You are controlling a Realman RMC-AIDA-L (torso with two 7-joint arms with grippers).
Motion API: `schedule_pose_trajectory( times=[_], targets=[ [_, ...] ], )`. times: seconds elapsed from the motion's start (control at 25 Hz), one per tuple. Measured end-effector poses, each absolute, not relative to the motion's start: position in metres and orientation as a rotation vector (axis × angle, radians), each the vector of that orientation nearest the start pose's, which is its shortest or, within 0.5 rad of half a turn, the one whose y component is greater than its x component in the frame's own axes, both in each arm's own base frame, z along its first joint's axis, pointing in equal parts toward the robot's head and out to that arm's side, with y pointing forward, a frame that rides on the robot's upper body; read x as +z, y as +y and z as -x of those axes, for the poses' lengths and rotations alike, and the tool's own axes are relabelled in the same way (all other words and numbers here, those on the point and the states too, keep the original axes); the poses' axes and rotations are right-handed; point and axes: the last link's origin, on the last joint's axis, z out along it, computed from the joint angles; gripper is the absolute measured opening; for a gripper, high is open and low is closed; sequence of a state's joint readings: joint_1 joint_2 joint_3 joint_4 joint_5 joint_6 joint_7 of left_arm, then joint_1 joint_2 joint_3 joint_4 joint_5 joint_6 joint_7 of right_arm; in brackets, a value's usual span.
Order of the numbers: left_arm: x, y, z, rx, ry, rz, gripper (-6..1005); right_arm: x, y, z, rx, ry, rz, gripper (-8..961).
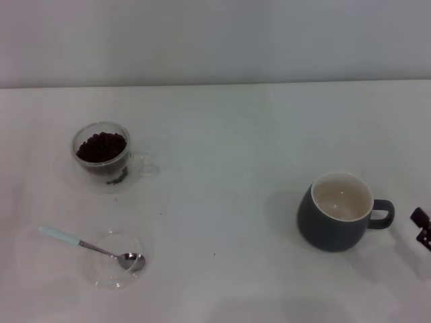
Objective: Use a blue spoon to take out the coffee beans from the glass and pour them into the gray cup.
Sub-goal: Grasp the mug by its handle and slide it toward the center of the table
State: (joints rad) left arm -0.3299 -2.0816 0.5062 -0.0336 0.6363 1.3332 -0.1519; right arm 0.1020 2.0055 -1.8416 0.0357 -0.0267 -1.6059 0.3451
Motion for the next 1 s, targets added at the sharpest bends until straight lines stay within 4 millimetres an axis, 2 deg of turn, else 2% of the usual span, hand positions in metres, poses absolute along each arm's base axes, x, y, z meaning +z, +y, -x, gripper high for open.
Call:
schedule_pose_trajectory(
  times=[0.16, 0.4, 1.0],
  targets=[
    [0.039, 0.266, 0.400, -0.565, -0.603, 1.233, 891, 0.000, 0.171, -0.391, 0.689, 0.553, 1.864, 833],
    [0.038, 0.266, 0.399, -0.567, -0.603, 1.236, 890, -0.011, 0.182, -0.391, 0.646, 0.575, 1.910, 820],
    [0.038, 0.266, 0.399, -0.570, -0.602, 1.233, 890, -0.023, 0.205, -0.393, 0.553, 0.592, 1.937, 787]
  ],
)
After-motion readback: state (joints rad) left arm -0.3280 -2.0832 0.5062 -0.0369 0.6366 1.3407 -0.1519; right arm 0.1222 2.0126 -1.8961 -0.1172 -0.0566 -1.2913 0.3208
